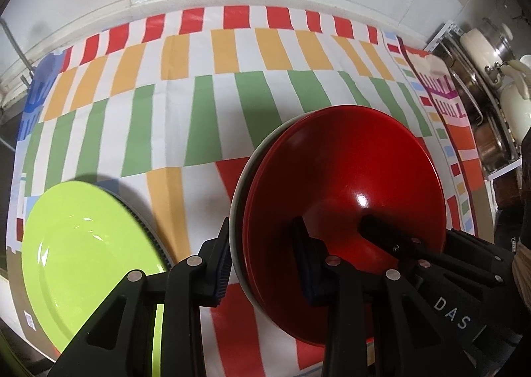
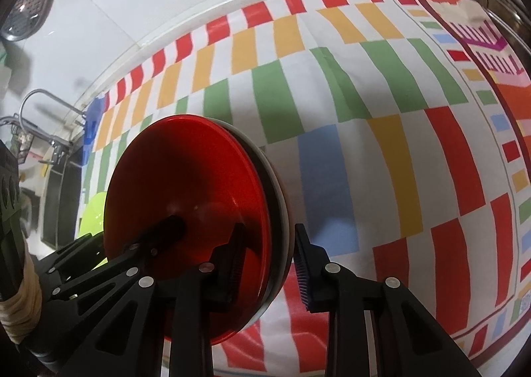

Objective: Organize plates and bowls
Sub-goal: 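Carry the stacked bowls with both tools and lower them onto the lime-green plate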

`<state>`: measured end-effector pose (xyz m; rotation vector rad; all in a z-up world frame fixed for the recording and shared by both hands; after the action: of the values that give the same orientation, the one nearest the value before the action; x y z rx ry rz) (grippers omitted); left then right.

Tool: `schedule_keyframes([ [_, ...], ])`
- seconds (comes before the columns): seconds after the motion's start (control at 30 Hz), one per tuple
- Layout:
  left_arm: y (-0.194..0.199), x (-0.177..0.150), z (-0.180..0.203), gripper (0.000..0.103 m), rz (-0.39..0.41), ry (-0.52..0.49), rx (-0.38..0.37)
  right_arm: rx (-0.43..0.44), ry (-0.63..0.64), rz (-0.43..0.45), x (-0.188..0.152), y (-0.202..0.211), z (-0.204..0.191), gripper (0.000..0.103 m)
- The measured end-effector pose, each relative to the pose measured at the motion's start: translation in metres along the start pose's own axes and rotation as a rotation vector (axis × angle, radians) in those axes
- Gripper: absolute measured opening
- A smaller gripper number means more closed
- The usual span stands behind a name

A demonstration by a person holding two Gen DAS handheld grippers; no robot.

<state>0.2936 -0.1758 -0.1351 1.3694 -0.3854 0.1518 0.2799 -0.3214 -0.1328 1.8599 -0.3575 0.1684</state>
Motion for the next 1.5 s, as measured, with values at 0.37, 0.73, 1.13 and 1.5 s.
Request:
schedule_keyframes([
  [0.37,0.037,-0.014,-0.053,0.031,0.063,0.073,-0.009,0.018,0.109,0.032,-0.01,0.012,-0.056,0.027],
  [0.73,0.065,-0.037,-0.119,0.031,0.084,0.157,0.032,0.061,0.198,0.011,-0.028,0.008,-0.122,0.027],
  [1.13,0.073,-0.074,-0.189,0.031,0.03,0.245,0.069,0.098,0.253,-0.093,-0.056,-0.024,-0.19,0.027],
  [1.5,0.062,-0.086,-0.212,0.031,-0.018,0.234,0.062,0.087,0.219,-0.187,-0.076,-0.054,-0.207,0.027],
])
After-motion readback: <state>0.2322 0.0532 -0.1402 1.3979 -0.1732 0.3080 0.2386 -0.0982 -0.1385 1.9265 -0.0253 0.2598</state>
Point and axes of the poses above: each gripper's, at about its wrist camera, not at the fingertips, and y roughly against the way its jaws point, z to its right, x to its top, the point moved 3 cm from there along -y, roughly the way its jaws point, and after that the axes turned 2 degrees about -y, right-handed, at the moved point
